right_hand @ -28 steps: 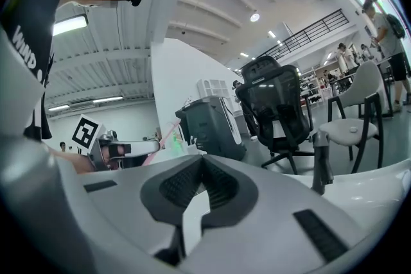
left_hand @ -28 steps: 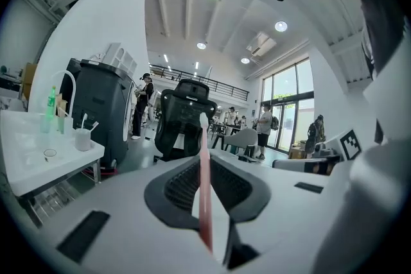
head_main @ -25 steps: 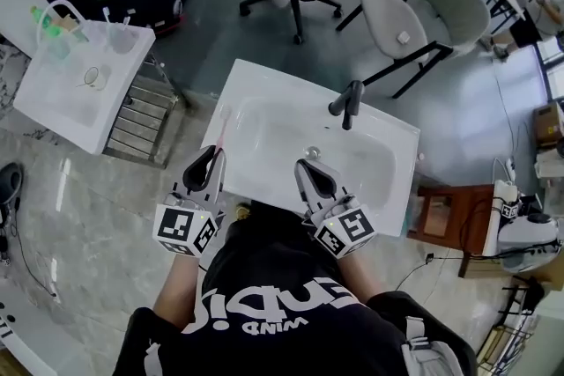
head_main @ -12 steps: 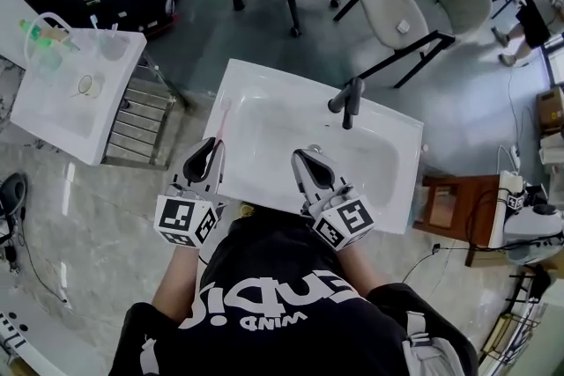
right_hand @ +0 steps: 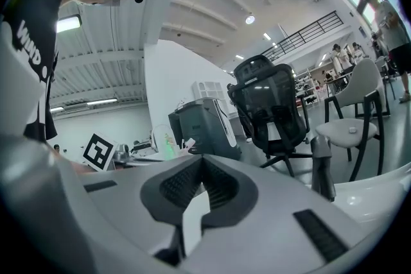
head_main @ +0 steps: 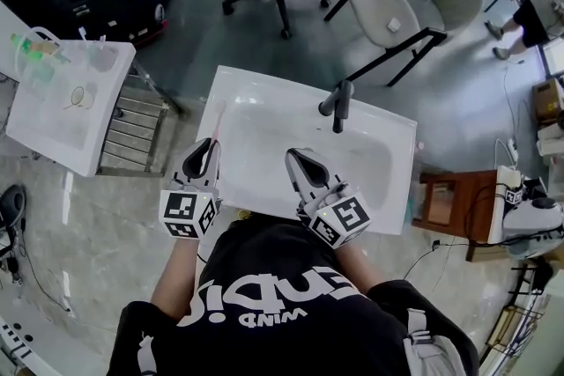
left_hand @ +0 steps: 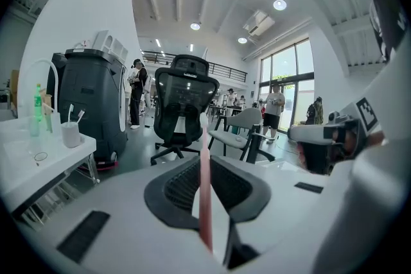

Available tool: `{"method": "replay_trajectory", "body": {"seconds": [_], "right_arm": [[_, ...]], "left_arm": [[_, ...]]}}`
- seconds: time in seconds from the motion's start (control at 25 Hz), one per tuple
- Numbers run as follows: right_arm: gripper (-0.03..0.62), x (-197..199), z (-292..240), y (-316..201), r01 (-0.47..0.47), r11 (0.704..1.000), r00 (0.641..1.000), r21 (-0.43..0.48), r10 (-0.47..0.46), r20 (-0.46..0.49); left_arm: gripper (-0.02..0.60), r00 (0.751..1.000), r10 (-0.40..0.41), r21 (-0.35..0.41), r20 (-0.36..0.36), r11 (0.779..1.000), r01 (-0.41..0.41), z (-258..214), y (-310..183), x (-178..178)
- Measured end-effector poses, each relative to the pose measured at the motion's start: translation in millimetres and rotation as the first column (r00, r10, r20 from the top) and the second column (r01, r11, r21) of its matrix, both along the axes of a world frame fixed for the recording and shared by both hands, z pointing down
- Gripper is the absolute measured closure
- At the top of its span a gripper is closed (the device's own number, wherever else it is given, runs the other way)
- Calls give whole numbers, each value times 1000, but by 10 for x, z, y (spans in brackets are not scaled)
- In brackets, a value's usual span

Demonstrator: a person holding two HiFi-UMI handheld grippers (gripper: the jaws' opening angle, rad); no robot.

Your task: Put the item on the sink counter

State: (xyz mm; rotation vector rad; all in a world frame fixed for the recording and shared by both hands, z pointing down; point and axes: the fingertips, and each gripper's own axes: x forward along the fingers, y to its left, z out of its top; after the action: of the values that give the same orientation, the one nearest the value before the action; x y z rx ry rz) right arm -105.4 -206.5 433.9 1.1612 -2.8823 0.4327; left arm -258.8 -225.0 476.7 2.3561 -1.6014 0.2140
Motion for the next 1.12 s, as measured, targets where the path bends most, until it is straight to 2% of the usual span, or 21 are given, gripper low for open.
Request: {"method": "replay_trajectory", "body": {"seconds": [0.64, 1.12], "right_arm": [[577, 200, 7, -163, -36, 999, 999, -2, 36, 8], [577, 253, 78, -140, -42, 999, 999, -25, 42, 3]], "left_arm": [[518, 993, -54, -178, 101, 981, 71, 848, -341, -103], [518, 986, -68, -288, 151, 951, 110, 1357, -420, -184]]}}
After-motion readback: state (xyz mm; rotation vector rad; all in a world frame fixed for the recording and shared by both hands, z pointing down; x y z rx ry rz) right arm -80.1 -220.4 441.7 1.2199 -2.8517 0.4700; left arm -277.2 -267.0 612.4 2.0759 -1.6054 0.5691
